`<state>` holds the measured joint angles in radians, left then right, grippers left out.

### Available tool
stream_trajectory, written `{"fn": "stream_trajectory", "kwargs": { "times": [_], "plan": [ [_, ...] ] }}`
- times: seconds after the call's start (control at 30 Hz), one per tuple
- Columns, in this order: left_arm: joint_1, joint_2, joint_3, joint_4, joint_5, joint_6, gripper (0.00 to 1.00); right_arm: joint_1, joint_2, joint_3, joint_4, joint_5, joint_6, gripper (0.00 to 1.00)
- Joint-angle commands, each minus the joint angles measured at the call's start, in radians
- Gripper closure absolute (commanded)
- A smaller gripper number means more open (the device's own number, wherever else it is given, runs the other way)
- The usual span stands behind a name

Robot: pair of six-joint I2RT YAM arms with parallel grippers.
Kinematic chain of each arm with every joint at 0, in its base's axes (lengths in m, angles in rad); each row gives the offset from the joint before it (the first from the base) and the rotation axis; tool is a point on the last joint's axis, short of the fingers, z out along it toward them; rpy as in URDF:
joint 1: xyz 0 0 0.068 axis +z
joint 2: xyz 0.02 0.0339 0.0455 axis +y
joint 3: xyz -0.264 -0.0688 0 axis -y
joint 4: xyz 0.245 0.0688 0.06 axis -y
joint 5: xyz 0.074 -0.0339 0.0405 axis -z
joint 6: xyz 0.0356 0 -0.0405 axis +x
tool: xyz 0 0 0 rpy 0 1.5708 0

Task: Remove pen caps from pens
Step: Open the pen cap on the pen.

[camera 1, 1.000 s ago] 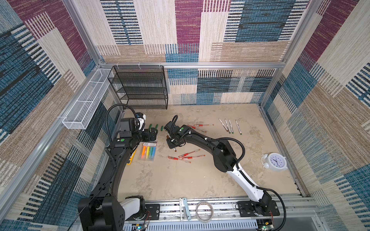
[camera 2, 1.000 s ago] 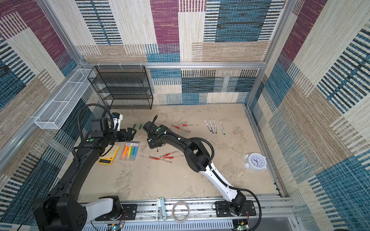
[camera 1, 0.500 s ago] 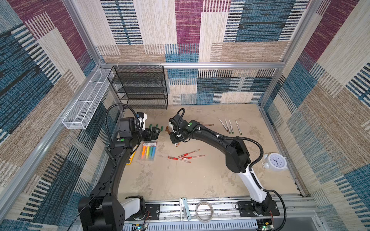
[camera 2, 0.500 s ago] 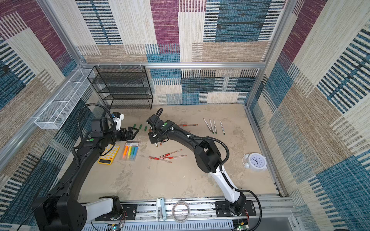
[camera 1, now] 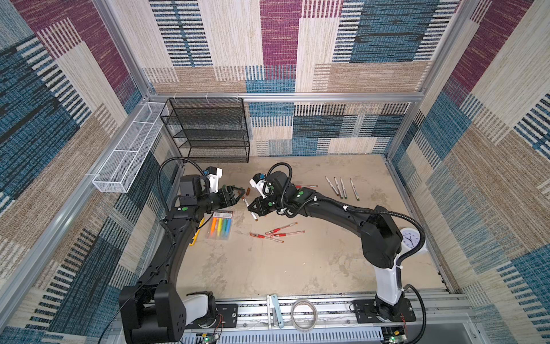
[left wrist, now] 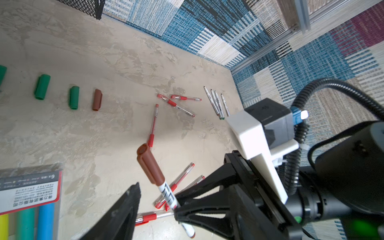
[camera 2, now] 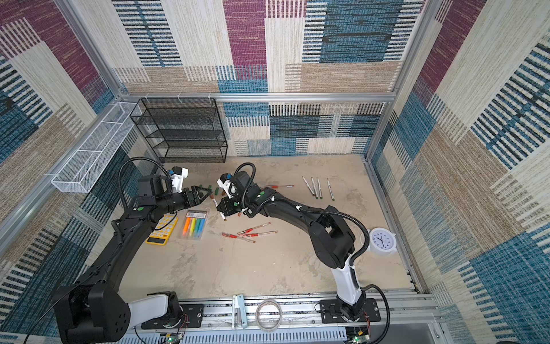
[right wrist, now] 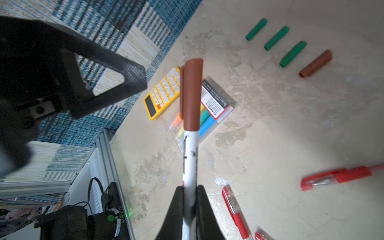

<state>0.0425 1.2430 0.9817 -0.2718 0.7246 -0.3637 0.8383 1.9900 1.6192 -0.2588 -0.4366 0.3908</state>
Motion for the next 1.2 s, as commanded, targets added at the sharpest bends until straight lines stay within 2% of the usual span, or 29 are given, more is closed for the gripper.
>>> {"fn": "stream_trajectory", "kwargs": {
  "times": [0.0, 0.13, 0.27, 0.4, 0.57, 0.63, 0.73, 0.8, 0.87, 1.17],
  "plan": [
    [0.008, -0.005, -0.002, 0.045, 0.033, -0.020, 0.36, -0.001, -0.038, -0.056, 0.186, -0.105, 0.034, 0.93],
    [0.014, -0.007, -0.006, 0.053, 0.048, -0.030, 0.47, -0.001, -0.036, -0.043, 0.204, -0.148, 0.048, 0.93],
    [0.014, -0.004, -0.028, 0.081, 0.045, -0.035, 0.50, 0.000, -0.039, -0.057, 0.228, -0.166, 0.053, 0.93],
    [0.016, -0.004, -0.013, 0.062, 0.041, -0.031, 0.62, 0.001, -0.037, -0.056, 0.235, -0.187, 0.067, 0.93],
    [0.017, -0.001, -0.019, 0.064, 0.021, -0.035, 0.93, 0.001, -0.032, -0.053, 0.221, -0.170, 0.060, 0.93],
    [0.019, -0.003, -0.012, 0.054, 0.021, -0.029, 1.00, 0.002, -0.034, -0.057, 0.227, -0.175, 0.062, 0.93],
    [0.021, -0.004, -0.022, 0.063, 0.012, -0.027, 1.00, 0.003, -0.034, -0.069, 0.240, -0.173, 0.057, 0.88],
    [0.022, -0.004, -0.019, 0.056, 0.011, -0.032, 1.00, 0.004, -0.021, -0.052, 0.227, -0.175, 0.059, 0.80],
    [0.022, -0.005, -0.016, 0.053, 0.022, -0.033, 1.00, 0.005, -0.012, -0.039, 0.228, -0.190, 0.060, 0.75],
    [0.026, -0.008, -0.018, 0.065, 0.032, -0.044, 1.00, 0.015, 0.038, 0.005, 0.211, -0.192, 0.054, 0.76]
  ]
}}
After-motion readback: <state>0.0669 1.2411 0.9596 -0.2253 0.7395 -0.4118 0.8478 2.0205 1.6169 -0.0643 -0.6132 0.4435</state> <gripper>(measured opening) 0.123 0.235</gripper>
